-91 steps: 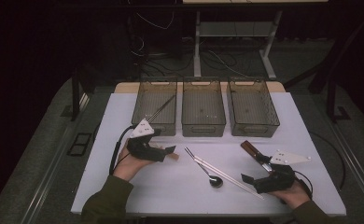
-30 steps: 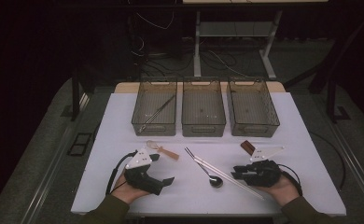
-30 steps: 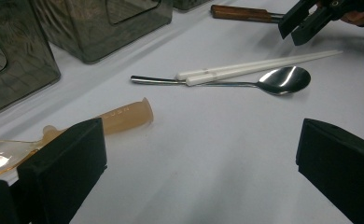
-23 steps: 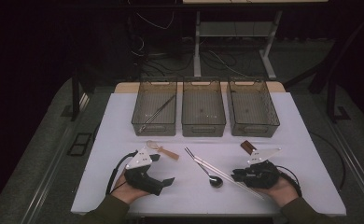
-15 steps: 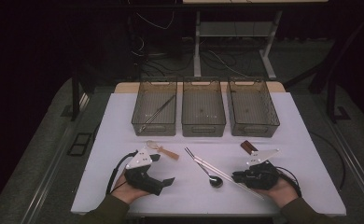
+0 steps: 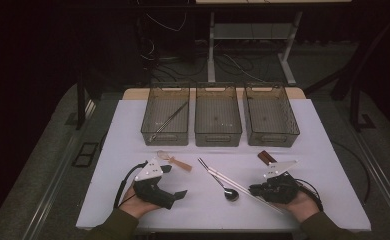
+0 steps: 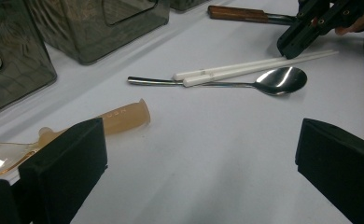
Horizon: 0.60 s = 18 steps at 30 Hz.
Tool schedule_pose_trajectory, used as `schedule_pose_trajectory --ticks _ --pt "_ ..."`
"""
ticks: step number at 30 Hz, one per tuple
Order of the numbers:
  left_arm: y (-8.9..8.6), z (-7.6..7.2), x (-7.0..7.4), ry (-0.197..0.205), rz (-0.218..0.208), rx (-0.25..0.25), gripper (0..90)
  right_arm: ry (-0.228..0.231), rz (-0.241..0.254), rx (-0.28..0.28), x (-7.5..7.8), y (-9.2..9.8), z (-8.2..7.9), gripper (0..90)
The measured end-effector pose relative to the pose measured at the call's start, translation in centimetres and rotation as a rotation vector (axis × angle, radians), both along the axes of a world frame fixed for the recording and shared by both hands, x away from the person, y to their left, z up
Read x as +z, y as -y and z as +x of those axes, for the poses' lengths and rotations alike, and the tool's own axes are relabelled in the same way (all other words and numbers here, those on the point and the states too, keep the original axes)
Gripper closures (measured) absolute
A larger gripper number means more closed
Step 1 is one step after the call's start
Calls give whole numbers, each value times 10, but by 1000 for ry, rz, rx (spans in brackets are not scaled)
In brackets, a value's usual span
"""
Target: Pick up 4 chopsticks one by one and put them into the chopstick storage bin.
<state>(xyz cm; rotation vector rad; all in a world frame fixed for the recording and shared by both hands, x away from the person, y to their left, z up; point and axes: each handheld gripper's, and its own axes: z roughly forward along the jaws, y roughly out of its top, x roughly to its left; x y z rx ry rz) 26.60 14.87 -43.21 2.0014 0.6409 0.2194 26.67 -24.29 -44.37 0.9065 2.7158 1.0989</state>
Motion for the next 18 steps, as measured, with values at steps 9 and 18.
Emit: schedule_pose_trajectory --ticks 9,18 --pt "0 0 0 0 3 -1 8 22 -32 0 -2 2 1 826" --pt "0 0 0 -1 6 0 8 51 -48 16 -3 1 0 820"
